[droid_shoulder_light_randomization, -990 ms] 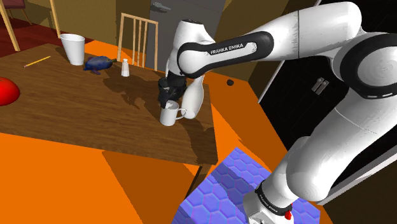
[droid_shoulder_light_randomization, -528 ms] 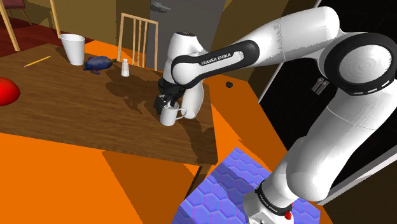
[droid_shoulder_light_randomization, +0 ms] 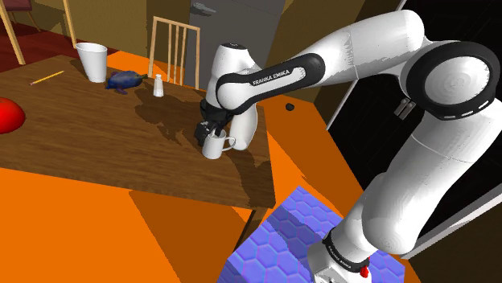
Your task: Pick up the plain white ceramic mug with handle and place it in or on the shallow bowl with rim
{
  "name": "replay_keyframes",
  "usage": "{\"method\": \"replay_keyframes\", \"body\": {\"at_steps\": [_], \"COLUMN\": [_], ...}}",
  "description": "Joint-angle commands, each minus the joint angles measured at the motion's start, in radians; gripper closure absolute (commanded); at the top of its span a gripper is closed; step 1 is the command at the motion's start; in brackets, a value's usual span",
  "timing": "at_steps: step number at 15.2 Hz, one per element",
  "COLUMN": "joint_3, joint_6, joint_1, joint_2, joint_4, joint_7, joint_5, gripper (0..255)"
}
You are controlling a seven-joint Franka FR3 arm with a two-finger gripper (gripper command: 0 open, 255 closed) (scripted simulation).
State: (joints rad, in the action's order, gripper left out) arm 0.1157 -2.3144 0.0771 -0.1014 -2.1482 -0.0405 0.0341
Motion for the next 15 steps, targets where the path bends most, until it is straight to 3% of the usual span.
{"method": "replay_keyframes", "body": {"at_steps": [1,10,15], "joint_3": [0.0,0.0,0.001], "joint_6": [0.0,0.0,0.063], "joint_1": [0.0,0.0,-0.001], "joint_2": [0.0,0.0,0.034], "joint_4": [0.0,0.0,0.029], "joint_7": [0.0,0.0,0.005], "joint_5": [0.0,0.0,-0.007], "gripper": [255,255,255]}}
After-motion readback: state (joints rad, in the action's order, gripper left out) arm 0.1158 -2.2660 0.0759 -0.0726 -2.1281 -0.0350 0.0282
